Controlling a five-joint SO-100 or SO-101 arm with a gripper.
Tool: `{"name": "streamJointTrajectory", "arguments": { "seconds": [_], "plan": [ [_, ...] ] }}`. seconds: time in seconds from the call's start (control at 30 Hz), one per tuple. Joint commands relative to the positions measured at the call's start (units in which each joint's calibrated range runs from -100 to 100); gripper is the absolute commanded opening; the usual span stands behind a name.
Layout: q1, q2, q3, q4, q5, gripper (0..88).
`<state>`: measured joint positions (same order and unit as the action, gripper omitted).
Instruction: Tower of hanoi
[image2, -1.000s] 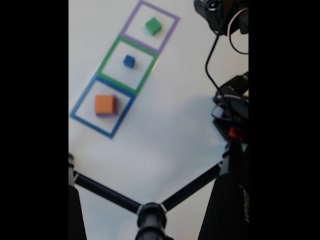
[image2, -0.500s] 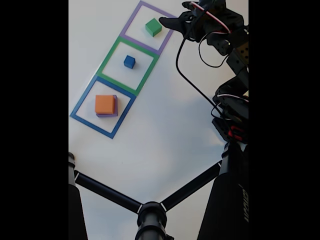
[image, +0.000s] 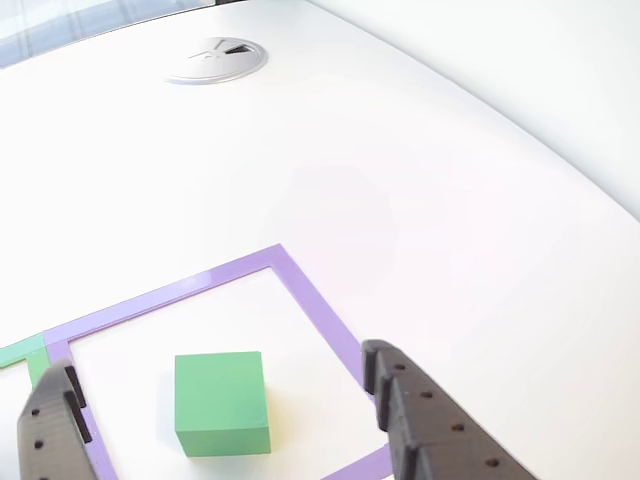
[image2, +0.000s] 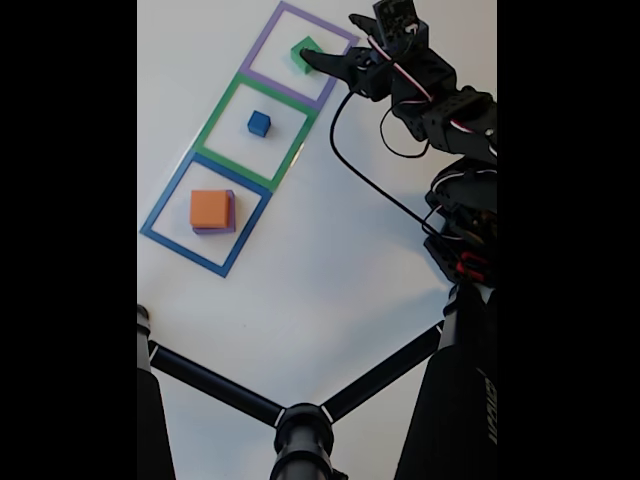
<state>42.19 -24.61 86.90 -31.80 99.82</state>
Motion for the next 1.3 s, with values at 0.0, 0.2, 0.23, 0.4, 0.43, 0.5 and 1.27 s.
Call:
{"name": "streamJointTrajectory", "arguments": {
  "seconds": [0.0,0.2,0.23,0.4,0.43,0.5,1.27],
  "plan": [
    [-2.88,10.44,-1.53,-12.41,0.18,33.5],
    [-5.08,25.54,-4.53,-25.28,0.18,33.5],
    [-5.08,27.80,-5.35,-26.82,0.18,33.5],
    [-4.32,35.23,-9.08,-30.38,0.18,33.7],
    [-4.13,36.12,-9.90,-30.55,0.18,33.7],
    [-3.65,37.81,-11.53,-30.55,0.18,33.9],
    [-3.93,47.42,-18.17,-30.79,0.18,30.2]
  ]
}}
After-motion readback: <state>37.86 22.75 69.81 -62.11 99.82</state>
